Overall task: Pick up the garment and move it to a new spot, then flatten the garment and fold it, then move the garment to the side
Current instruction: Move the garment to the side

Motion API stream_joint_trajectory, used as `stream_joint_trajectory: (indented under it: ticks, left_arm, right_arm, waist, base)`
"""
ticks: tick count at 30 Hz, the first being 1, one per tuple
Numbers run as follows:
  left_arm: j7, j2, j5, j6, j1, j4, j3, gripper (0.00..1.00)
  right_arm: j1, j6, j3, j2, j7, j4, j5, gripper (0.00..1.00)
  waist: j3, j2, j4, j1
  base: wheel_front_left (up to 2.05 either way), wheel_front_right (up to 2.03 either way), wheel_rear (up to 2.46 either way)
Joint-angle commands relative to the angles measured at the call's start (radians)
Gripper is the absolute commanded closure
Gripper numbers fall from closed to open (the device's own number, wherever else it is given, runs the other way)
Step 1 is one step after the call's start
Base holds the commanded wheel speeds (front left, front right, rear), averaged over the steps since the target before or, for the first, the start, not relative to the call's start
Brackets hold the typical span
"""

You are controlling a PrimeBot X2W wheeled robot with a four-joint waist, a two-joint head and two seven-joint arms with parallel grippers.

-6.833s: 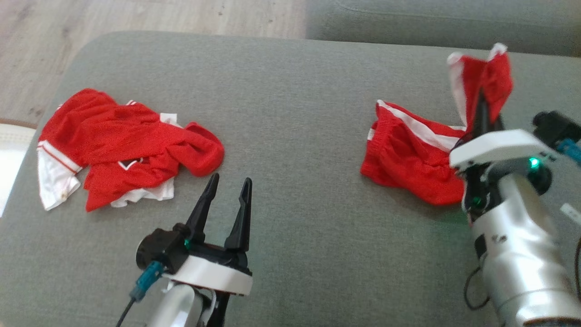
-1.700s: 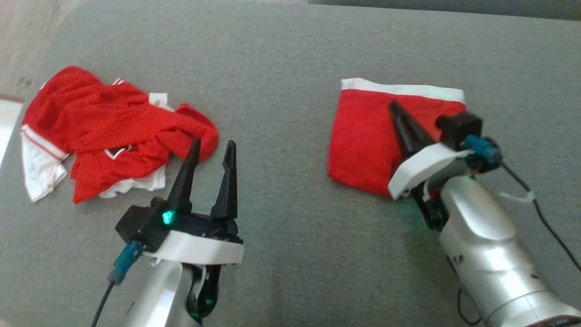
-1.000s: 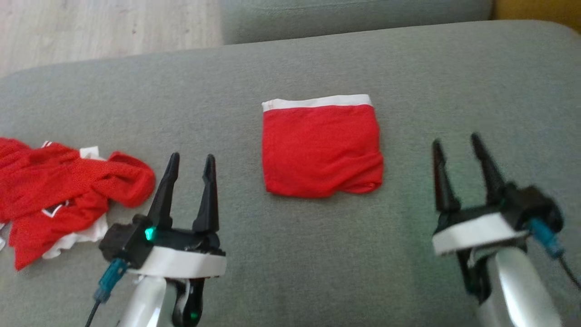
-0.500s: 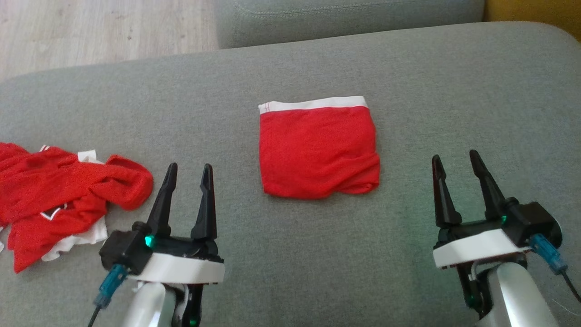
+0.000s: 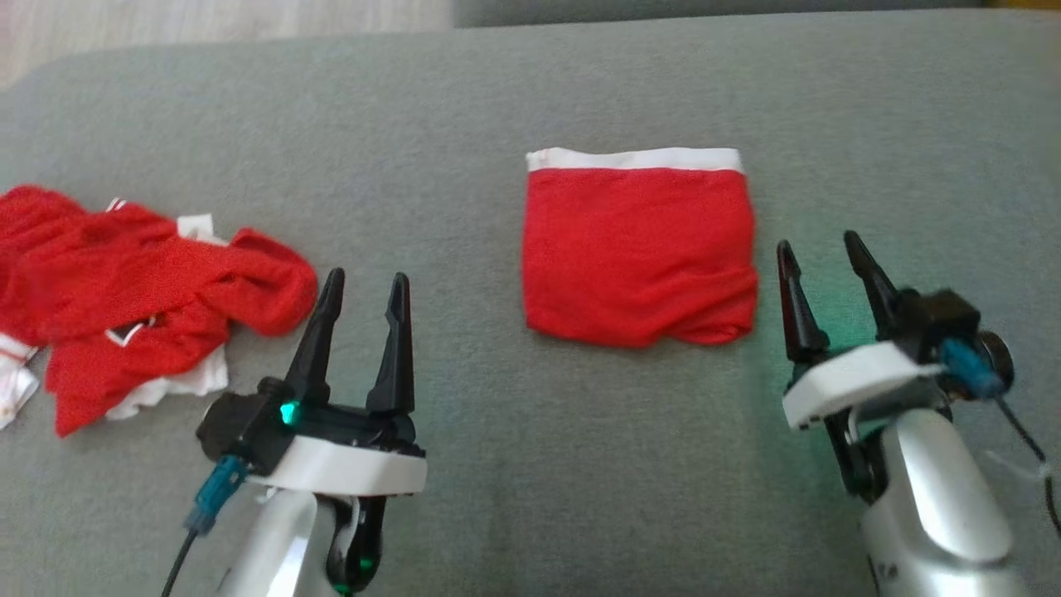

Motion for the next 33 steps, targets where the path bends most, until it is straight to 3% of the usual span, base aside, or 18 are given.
stream_joint_trajectory:
  ticks: [1,11,18,19,20,27,33]
  left_arm:
    - [-0.005,0.004,-0.013,-0.001,-0.041,-0.024,0.015,0.0]
    - [-0.005,0.004,-0.036,0.009,-0.065,-0.024,-0.01,0.0]
    - [-0.005,0.004,-0.042,0.01,-0.077,-0.024,-0.02,0.0]
    - [-0.005,0.004,-0.042,0.01,-0.078,-0.022,-0.019,0.0]
    - [-0.005,0.004,-0.042,0.011,-0.077,-0.021,-0.017,0.0]
    - [-0.005,0.004,-0.032,0.013,-0.073,-0.026,-0.007,0.0]
    - [-0.005,0.004,-0.015,0.01,-0.077,-0.037,-0.012,0.0]
  right_arm:
    - [-0.056,-0.001,0.029,-0.002,0.021,0.004,0.023,0.0]
    - [-0.185,-0.001,0.067,-0.002,0.136,0.289,0.186,0.0]
    - [-0.257,-0.001,0.127,-0.002,0.126,0.449,0.197,0.0]
    - [-0.274,-0.001,0.139,-0.002,0.115,0.477,0.194,0.81]
    - [-0.282,-0.001,0.144,-0.002,0.107,0.487,0.186,1.0]
    - [-0.323,-0.001,0.134,-0.002,0.046,0.514,0.082,1.0]
    - [-0.343,-0.001,0.122,-0.006,0.022,0.471,-0.149,1.0]
  waist:
    - [0.029,0.0,0.035,-0.0001]
    - [0.069,0.0,0.106,-0.0001]
    - [0.087,0.0,0.131,-0.0001]
    - [0.085,0.0,0.132,-0.0001]
    - [0.083,0.0,0.13,-0.0001]
    - [0.06,0.0,0.098,-0.0001]
    - [0.051,0.0,0.04,-0.0001]
  base:
    - [0.0,0.0,0.0]
    - [0.0,0.0,0.0]
    - [0.0,0.0,0.0]
    - [0.0,0.0,0.0]
    - [0.0,0.0,0.0]
    - [0.0,0.0,0.0]
    - [0.0,0.0,0.0]
